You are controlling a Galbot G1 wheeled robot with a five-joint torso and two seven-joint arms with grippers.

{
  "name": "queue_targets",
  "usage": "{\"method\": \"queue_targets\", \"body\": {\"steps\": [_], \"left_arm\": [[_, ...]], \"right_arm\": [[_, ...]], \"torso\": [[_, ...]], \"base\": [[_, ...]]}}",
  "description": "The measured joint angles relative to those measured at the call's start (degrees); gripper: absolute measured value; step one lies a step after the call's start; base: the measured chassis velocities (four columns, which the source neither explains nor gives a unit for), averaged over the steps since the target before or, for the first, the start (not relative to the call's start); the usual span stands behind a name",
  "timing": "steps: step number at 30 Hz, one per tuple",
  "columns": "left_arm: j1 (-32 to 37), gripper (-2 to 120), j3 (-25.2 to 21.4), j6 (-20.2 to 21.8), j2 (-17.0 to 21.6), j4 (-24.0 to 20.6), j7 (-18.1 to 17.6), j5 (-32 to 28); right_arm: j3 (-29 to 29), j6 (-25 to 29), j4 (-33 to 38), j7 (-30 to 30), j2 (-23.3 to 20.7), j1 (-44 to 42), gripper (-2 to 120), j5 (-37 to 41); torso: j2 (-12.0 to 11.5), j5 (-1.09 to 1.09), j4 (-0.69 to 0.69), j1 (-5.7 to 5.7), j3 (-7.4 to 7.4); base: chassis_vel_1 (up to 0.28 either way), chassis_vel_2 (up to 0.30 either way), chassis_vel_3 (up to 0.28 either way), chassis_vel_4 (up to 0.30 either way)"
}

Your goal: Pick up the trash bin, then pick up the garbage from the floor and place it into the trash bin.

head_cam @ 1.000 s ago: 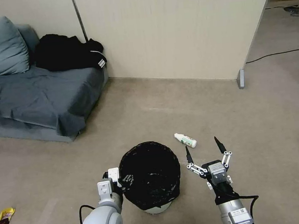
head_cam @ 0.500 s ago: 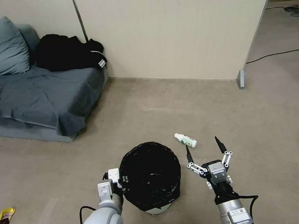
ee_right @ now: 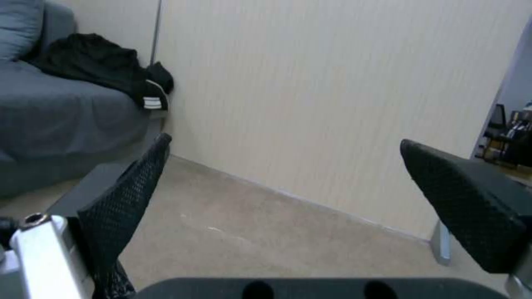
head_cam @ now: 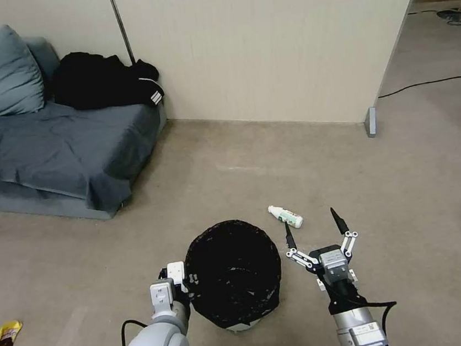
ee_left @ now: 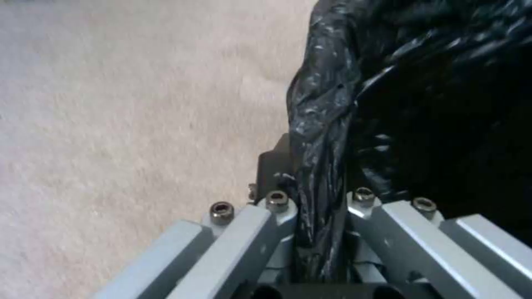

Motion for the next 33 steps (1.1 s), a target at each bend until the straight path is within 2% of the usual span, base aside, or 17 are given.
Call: {"method": "queue_targets", "body": {"steps": [2, 6, 10, 15, 33], "left_arm": [[0.2, 1, 0.0, 0.2, 0.1, -2.2, -0.3, -0.1], [0.3, 1, -0.2, 0.2, 0.2, -3.8, -0.8, 0.0], [1.4, 1, -0.2, 0.5, 0.7, -9.6, -1.1, 0.6], [3.7, 1, 0.7, 0.3, 1.7, -13.0, -1.2, 2.1], [4.8, 1, -0.4, -0.9, 1.9, -13.7, -0.9, 4.0]], "right_arm": [[0.0, 0.0, 0.0, 0.0, 0.0, 0.0, 100, 0.0], [-0.1, 0.1, 0.0, 0.0, 0.0, 0.0, 100, 0.0], [-0.3, 0.1, 0.0, 0.0, 0.0, 0.0, 100, 0.1], [-0.8, 0.1, 0.4, -0.1, 0.0, -0.1, 100, 0.6], [-0.8, 0.1, 0.5, -0.2, 0.0, -0.1, 100, 1.1]], "torso": [[0.0, 0.02, 0.01, 0.0, 0.0], [0.0, 0.04, 0.01, 0.0, 0.0], [0.0, 0.05, 0.0, 0.0, 0.0], [0.0, 0.03, 0.01, 0.0, 0.0], [0.0, 0.05, 0.01, 0.0, -0.01]], "base": [[0.0, 0.0, 0.0, 0.0], [0.0, 0.0, 0.0, 0.0], [0.0, 0.0, 0.0, 0.0], [0.0, 0.0, 0.0, 0.0], [0.0, 0.0, 0.0, 0.0]]}}
